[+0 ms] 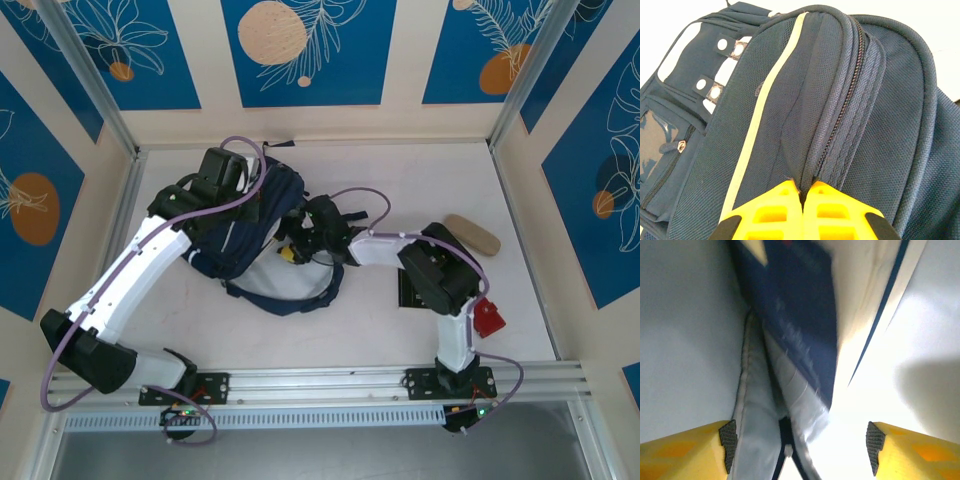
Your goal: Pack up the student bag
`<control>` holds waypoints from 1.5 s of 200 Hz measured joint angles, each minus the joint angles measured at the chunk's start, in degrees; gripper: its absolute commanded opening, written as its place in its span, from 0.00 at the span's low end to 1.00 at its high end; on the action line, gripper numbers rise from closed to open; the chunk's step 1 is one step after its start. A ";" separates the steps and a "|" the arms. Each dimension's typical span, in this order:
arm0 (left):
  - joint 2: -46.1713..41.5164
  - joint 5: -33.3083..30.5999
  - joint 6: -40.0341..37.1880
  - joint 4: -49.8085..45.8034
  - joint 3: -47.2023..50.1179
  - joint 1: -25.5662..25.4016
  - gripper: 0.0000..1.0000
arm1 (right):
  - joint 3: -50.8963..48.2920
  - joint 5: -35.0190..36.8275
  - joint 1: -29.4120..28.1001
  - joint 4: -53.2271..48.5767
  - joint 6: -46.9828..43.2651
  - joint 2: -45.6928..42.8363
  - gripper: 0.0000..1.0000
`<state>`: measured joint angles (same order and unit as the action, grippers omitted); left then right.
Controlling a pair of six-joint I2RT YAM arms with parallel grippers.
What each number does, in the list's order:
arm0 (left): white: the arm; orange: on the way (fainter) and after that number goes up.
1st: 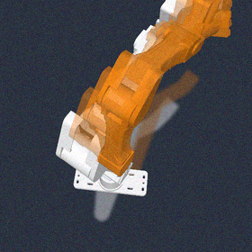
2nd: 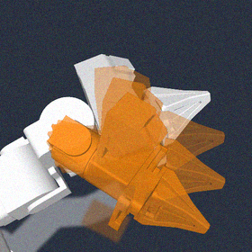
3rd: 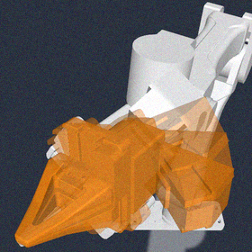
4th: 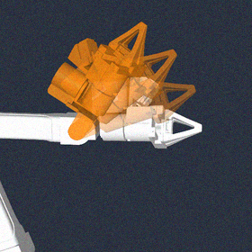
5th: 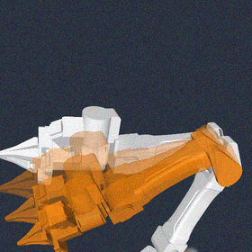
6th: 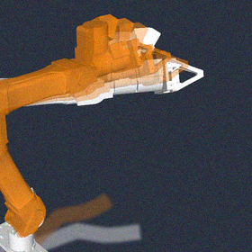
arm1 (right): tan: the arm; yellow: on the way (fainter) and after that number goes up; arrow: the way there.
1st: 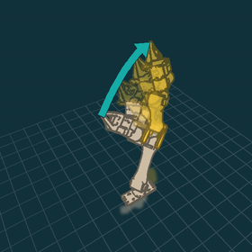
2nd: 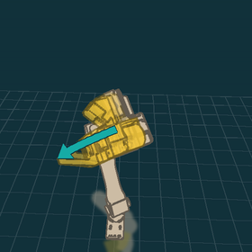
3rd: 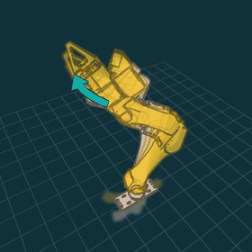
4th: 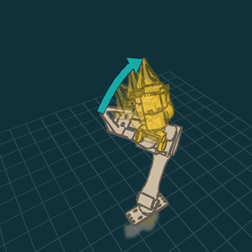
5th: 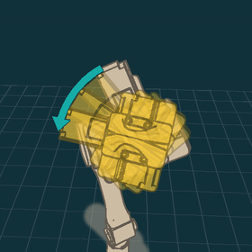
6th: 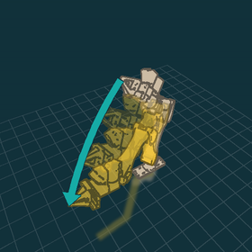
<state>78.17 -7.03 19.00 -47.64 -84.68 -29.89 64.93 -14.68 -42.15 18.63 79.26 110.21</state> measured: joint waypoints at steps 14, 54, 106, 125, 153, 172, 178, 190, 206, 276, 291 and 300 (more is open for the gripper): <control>0.00 -0.63 -0.02 0.02 0.00 0.00 0.00 | -2.14 -0.55 -0.20 -1.86 -1.79 -4.59 0.68; -0.74 -3.13 -1.33 0.48 3.61 -0.02 0.00 | -9.62 2.43 -0.66 -12.20 -7.52 -18.97 0.66; -5.60 -2.34 -2.12 1.40 14.29 0.17 0.35 | -10.08 21.44 0.00 -39.45 -19.28 -32.22 0.75; -9.62 -1.07 -0.50 1.64 17.70 0.26 0.67 | -7.63 27.85 3.61 -48.61 -25.11 -32.81 0.83; -14.47 -0.92 2.84 2.12 18.71 0.44 0.81 | -5.18 31.41 12.13 -56.24 -32.65 -32.09 0.96; -15.52 -0.94 4.26 2.64 18.71 0.48 0.87 | -3.76 32.52 17.77 -58.93 -36.61 -29.31 1.00; -15.50 -0.94 4.74 2.78 18.71 0.48 0.90 | -3.39 32.76 19.41 -59.60 -37.75 -28.09 0.99; -15.39 -0.94 5.77 2.97 18.71 0.50 0.93 | -3.06 33.00 22.58 -60.59 -39.56 -25.62 0.99; -15.34 -0.94 6.40 3.34 18.71 0.52 0.97 | -3.08 33.14 26.88 -61.59 -41.51 -22.73 0.99; -14.08 -0.63 8.17 5.20 18.99 0.52 1.00 | -3.56 33.48 40.11 -61.20 -44.92 -18.49 1.00; -13.75 -0.07 8.48 5.29 18.99 0.52 1.00 | -3.96 32.26 42.27 -60.61 -45.53 -17.46 1.00; -13.55 0.37 8.59 5.29 18.99 0.52 1.00 | -4.00 31.74 43.32 -60.41 -45.86 -16.65 1.00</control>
<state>64.62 -6.66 27.59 -42.35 -65.69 -29.36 60.93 17.06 1.17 -41.78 33.41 93.56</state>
